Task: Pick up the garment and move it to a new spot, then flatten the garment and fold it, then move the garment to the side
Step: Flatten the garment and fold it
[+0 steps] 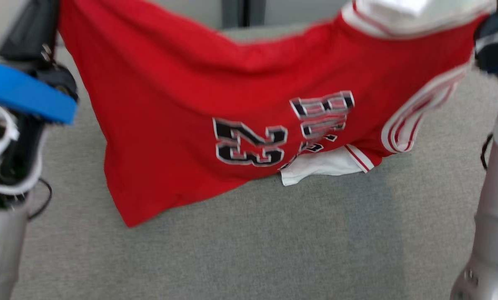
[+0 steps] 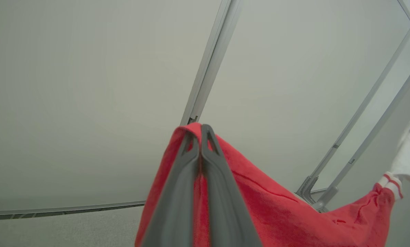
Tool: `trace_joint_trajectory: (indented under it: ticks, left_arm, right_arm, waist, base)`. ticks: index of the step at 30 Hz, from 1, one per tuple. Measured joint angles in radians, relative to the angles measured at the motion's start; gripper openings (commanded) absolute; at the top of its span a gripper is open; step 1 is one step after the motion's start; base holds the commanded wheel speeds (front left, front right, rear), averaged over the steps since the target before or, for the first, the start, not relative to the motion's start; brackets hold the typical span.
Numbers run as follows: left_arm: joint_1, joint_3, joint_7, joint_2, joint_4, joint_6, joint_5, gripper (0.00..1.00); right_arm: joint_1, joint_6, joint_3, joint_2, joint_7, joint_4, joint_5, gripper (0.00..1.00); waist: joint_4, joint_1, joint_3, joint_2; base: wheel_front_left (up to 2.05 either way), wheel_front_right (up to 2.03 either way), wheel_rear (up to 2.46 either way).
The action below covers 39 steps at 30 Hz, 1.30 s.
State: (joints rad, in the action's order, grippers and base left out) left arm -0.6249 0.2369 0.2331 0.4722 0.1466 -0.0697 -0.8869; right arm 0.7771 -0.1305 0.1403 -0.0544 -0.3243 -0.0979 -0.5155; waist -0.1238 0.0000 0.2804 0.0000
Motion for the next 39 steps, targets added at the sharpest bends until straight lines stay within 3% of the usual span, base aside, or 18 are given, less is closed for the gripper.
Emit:
trace_joint_trajectory:
  ticks: [3, 5, 9, 14, 19, 23, 30, 33, 39]
  left_arm:
    - [-0.123, -0.022, 0.002, -0.006, -0.088, 0.02, -0.02, 0.0]
    - [-0.222, -0.021, 0.004, 0.031, -0.162, 0.037, 0.028, 0.0]
    - [-0.408, -0.026, -0.044, 0.049, -0.294, 0.055, 0.093, 0.0]
    - [-0.591, -0.023, -0.157, 0.062, -0.398, 0.088, 0.185, 0.0]
    - [-0.673, -0.012, -0.279, 0.058, -0.456, 0.1, 0.25, 0.0]
    - [-0.616, 0.01, -0.361, 0.042, -0.517, 0.125, 0.265, 0.0]
    - [-0.366, 0.079, -0.452, -0.031, -0.659, 0.17, 0.239, 0.0]
    - [-0.258, 0.123, -0.465, -0.076, -0.709, 0.186, 0.207, 0.0]
    - [-0.065, 0.237, -0.442, -0.078, -0.748, 0.194, 0.215, 0.0]
  right_arm:
    - [0.162, 0.0, 0.021, 0.006, 0.029, 0.163, -0.052, 0.0]
    - [0.287, 0.001, 0.045, 0.001, 0.074, 0.293, -0.122, 0.0]
    - [0.519, 0.001, 0.012, 0.009, 0.239, 0.477, -0.1, 0.0]
    - [0.726, 0.001, -0.004, 0.008, 0.443, 0.595, -0.089, 0.0]
    - [0.821, 0.001, -0.01, -0.003, 0.527, 0.65, -0.095, 0.0]
    - [0.756, 0.0, -0.063, -0.024, 0.526, 0.681, -0.13, 0.0]
    - [0.399, 0.0, -0.151, -0.055, 0.481, 0.727, -0.207, 0.0]
    - [0.219, 0.0, -0.207, -0.077, 0.404, 0.694, -0.251, 0.0]
    - [-0.098, 0.0, -0.246, -0.175, 0.236, 0.568, -0.247, 0.0]
  waist:
    - [-0.016, 0.0001, 0.08, 0.0]
    - [-0.026, 0.0004, 0.137, 0.0]
    - [-0.028, 0.0006, 0.225, 0.0]
    - [-0.013, 0.0004, 0.267, 0.0]
    - [-0.016, 0.0002, 0.276, 0.0]
    - [-0.018, 0.0, 0.269, 0.0]
    - [-0.003, 0.0, 0.233, 0.0]
    - [0.022, 0.0, 0.194, 0.0]
    - [0.057, -0.0003, 0.089, 0.0]
  base:
    - [0.0, 0.0, 0.0]
    - [0.0, 0.0, 0.0]
    - [0.0, 0.0, 0.0]
    - [0.0, 0.0, 0.0]
    - [0.0, 0.0, 0.0]
    - [0.0, 0.0, 0.0]
    - [0.0, 0.0, 0.0]
    - [0.0, 0.0, 0.0]
    - [0.0, 0.0, 0.0]
